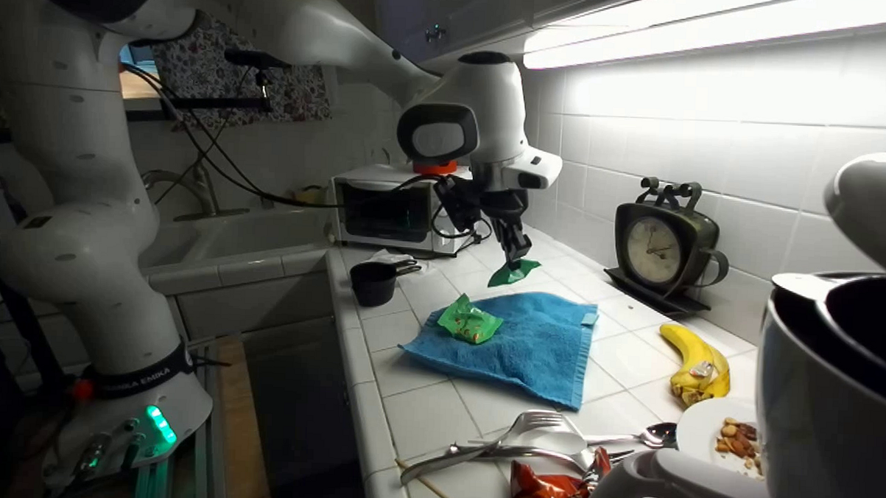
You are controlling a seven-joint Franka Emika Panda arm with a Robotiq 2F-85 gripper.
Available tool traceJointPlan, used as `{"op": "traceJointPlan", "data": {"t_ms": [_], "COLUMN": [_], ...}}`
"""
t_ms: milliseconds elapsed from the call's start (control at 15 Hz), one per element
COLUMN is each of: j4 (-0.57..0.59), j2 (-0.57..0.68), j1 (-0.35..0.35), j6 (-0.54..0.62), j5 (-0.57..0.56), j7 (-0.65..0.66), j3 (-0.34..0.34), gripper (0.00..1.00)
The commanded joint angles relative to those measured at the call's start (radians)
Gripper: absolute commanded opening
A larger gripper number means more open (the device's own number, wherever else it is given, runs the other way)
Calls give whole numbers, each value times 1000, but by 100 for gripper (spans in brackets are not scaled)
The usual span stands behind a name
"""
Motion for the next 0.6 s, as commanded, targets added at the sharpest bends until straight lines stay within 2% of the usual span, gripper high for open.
{"op": "traceJointPlan", "data": {"t_ms": [0, 267, 333, 400, 533], "j4": [-75, -100, -104, -110, -116], "j2": [-67, -76, -76, -79, -86], "j1": [-8, -16, -17, -17, -21], "j6": [2, 1, 2, 9, 10], "j5": [-105, -173, -192, -218, -244], "j7": [45, 69, 81, 104, 127], "j3": [-36, -68, -76, -83, -93], "gripper": [6, 5, 8, 32, 36]}}
